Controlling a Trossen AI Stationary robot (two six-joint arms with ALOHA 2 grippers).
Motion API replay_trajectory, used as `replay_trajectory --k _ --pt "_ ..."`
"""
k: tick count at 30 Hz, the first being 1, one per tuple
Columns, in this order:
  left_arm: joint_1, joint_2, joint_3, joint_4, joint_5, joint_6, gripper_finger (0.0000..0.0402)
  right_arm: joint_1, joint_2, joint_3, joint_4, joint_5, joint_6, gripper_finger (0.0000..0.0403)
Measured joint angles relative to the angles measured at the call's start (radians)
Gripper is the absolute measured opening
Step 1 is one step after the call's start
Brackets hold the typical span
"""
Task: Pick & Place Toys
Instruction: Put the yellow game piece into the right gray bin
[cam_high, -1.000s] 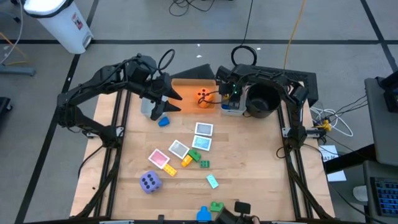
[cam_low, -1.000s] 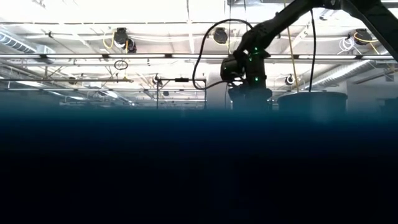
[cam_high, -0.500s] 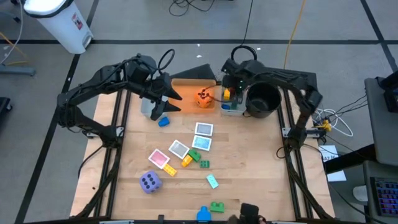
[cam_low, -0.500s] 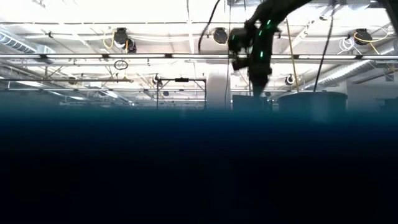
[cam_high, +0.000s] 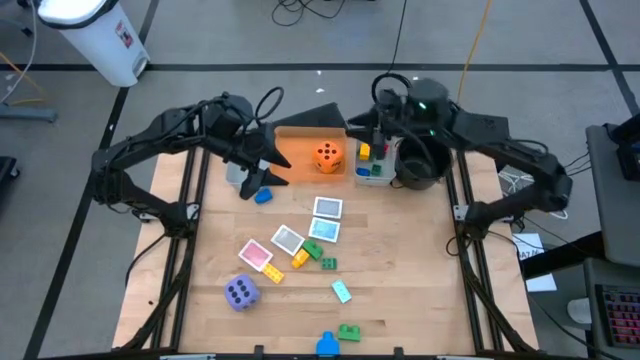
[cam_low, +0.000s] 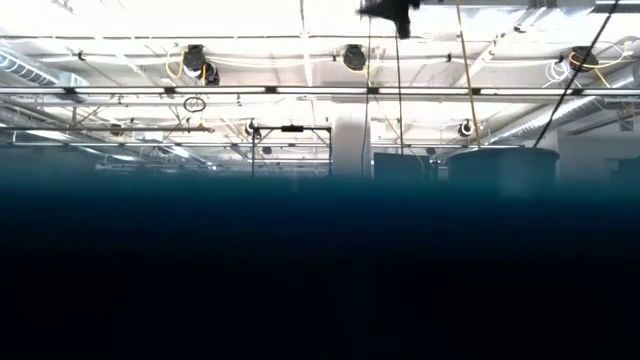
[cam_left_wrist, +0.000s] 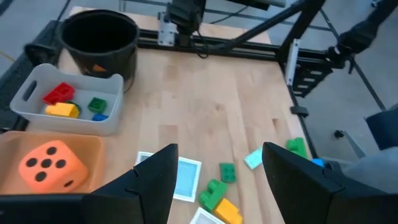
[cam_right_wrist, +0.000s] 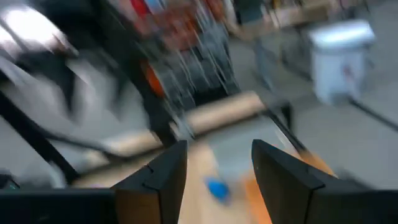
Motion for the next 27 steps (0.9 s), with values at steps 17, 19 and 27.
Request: replay_trajectory --k 17,19,27 --pt "-0.049 0.000 0.000 0.019 -0.002 0.003 0.0241 0.272 0.015 -0.507 1.615 0.260 0.891 0.0169" --pt "-0.049 0.000 0.000 0.019 -0.002 0.003 0.0241 0.292 0.037 -0.508 1.699 0.319 0.931 0.0169" --pt "-0.065 0.000 0.000 0.019 -0.002 0.002 0.0241 0.314 0.053 -0.508 1.742 0.485 0.995 0.0169"
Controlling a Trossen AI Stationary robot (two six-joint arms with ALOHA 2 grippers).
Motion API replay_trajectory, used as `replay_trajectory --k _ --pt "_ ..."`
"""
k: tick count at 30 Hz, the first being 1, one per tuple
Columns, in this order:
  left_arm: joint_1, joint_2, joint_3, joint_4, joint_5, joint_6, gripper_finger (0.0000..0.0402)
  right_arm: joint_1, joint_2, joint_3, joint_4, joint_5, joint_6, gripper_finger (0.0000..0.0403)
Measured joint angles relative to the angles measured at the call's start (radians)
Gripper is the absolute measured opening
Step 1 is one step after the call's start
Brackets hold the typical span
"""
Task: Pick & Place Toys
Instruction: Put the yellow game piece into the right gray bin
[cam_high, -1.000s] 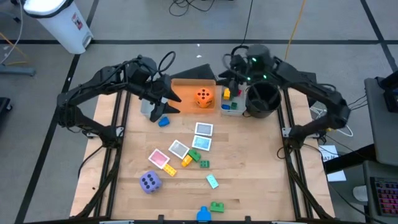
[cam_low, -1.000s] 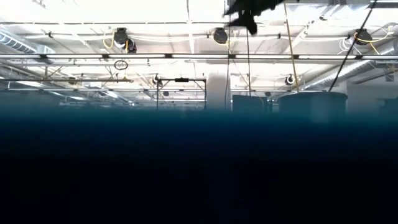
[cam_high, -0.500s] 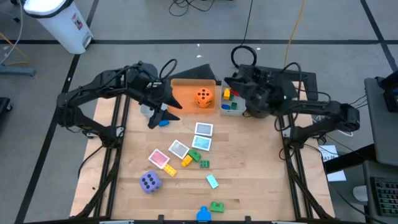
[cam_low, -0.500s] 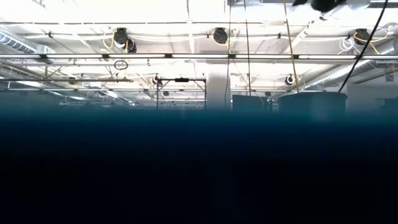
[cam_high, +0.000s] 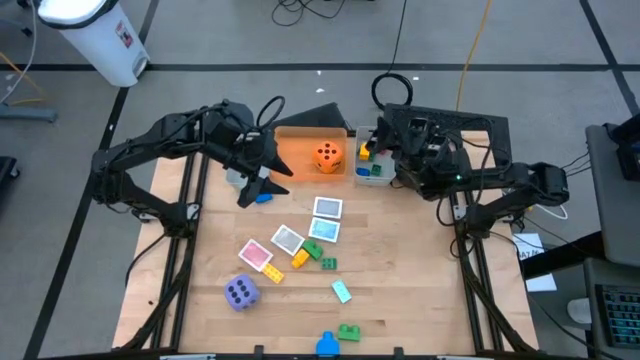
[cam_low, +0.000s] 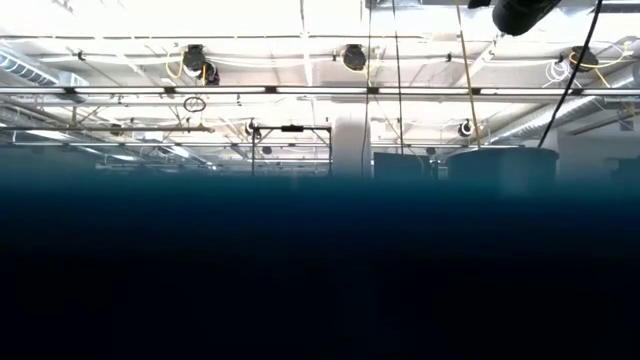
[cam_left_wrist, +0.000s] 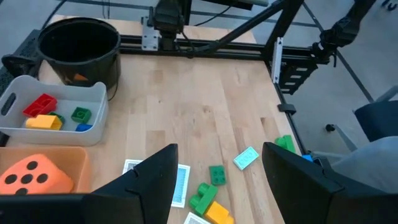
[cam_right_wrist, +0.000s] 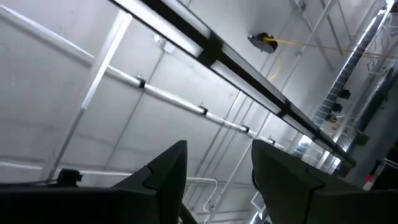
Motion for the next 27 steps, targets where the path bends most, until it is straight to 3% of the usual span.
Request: replay_trajectory --k 12,17,22,27 --pt "-0.076 0.000 0.000 0.000 -0.036 -0.029 0.0241 0.000 0.002 0.000 -0.007 0.023 0.012 0.0169" --pt "-0.105 0.000 0.000 0.000 -0.120 -0.083 0.0241 0.005 0.002 0.001 -0.075 -0.026 -0.131 0.0169" --pt "-0.146 0.000 0.000 -0.001 -0.180 -0.155 0.0241 0.058 -0.005 0.054 -0.388 -0.111 -0.293 0.0169" --pt "-0.193 0.008 0.000 0.004 -0.258 -0.249 0.0241 0.114 -0.005 0.243 -1.024 -0.267 -0.527 0.0169"
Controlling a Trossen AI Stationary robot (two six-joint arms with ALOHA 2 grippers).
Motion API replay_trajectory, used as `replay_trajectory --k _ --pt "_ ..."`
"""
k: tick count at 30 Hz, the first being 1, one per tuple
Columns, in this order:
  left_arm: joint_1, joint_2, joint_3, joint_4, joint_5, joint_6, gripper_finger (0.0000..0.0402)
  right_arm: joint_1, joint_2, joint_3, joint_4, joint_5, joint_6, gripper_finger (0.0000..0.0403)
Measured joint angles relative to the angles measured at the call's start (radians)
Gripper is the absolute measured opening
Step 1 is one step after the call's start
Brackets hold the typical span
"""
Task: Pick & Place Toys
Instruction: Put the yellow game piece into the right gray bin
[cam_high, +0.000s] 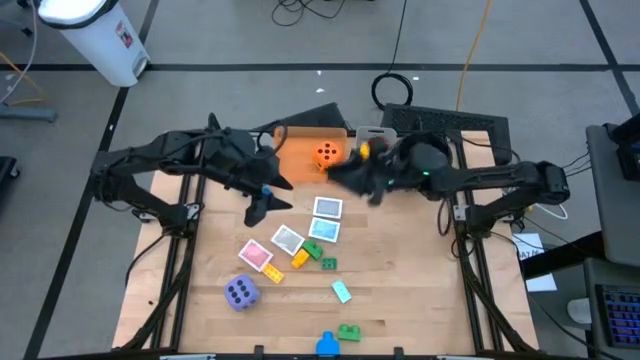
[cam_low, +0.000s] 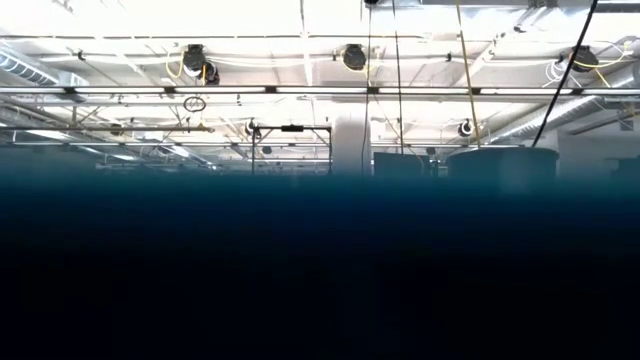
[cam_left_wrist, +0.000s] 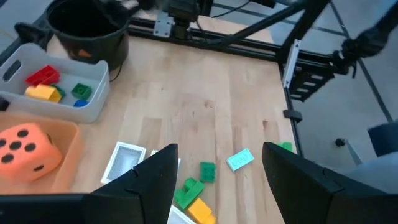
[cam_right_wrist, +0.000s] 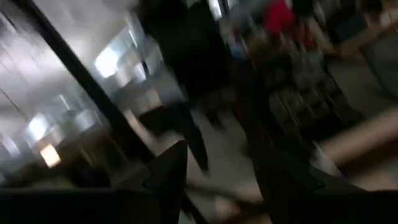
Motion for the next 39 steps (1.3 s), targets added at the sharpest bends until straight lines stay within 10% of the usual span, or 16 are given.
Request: replay_trajectory --k 5,14,28,39 --pt "-0.061 0.031 0.000 0.018 -0.068 -0.106 0.0241 0.087 0.014 0.157 -0.598 0.036 -0.269 0.0169" --pt "-0.225 0.140 0.000 0.045 -0.194 -0.273 0.0241 0.266 0.034 0.155 -0.915 0.183 -0.357 0.0169" --pt "-0.315 0.366 0.000 -0.155 -0.266 -0.479 0.0241 0.422 0.034 -0.067 -0.914 0.260 -0.185 0.0169" --pt "-0.304 0.531 0.000 -0.224 -0.265 -0.085 0.0241 0.428 0.035 -0.209 -0.702 0.258 -0.109 0.0169"
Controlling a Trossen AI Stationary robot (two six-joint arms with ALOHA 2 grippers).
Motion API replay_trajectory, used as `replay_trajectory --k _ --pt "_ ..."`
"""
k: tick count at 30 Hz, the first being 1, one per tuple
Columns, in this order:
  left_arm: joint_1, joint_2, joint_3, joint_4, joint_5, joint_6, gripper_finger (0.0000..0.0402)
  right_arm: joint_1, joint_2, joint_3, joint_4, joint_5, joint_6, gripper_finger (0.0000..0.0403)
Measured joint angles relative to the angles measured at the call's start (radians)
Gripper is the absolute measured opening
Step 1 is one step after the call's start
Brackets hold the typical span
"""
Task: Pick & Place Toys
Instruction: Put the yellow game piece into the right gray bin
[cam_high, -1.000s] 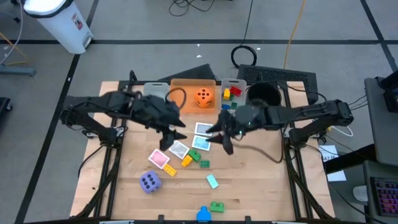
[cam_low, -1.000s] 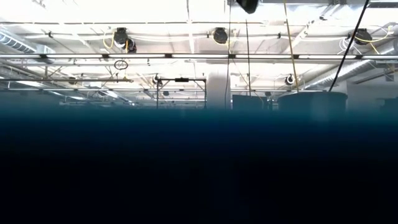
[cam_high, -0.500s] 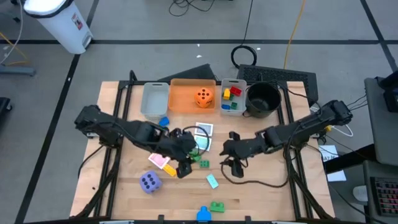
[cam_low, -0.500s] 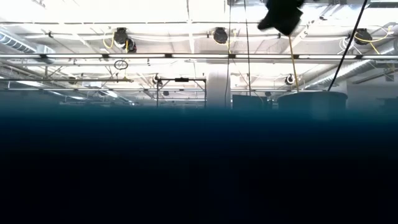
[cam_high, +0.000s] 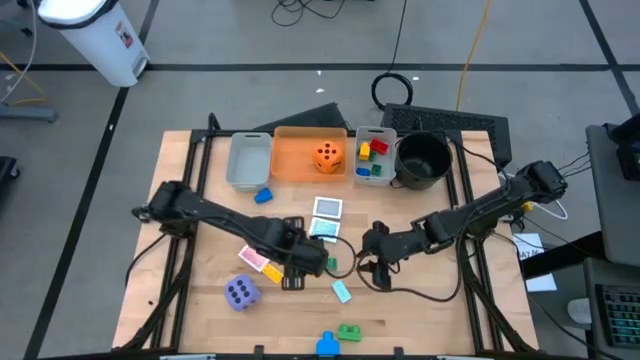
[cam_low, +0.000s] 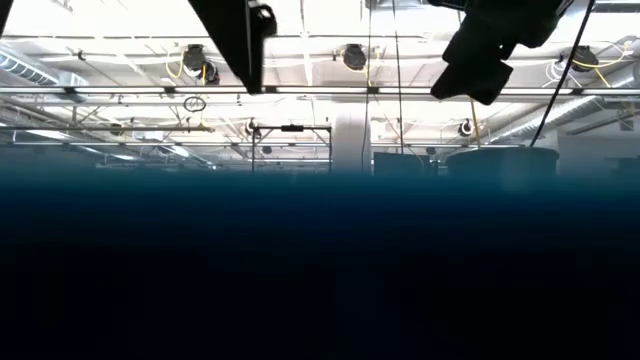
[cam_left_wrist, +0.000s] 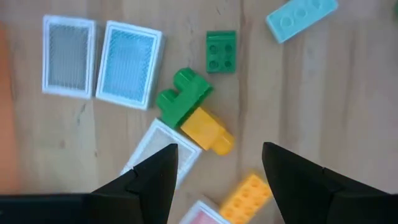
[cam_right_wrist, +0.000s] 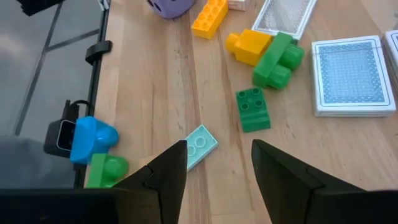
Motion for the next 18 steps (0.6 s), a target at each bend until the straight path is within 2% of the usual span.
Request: replay_trajectory --k 7,14,18 --pt "0.072 0.076 0.000 0.056 0.052 0.153 0.0241 0.000 0.000 -0.001 -0.016 0.000 0.049 0.0169" --pt "0.151 0.099 0.000 0.076 0.079 0.192 0.0241 0.028 0.000 -0.001 -0.230 0.009 0.104 0.0169" --pt "0.174 0.099 -0.013 0.095 0.079 0.192 0.0241 0.080 -0.005 -0.002 -0.328 0.095 0.138 0.0169"
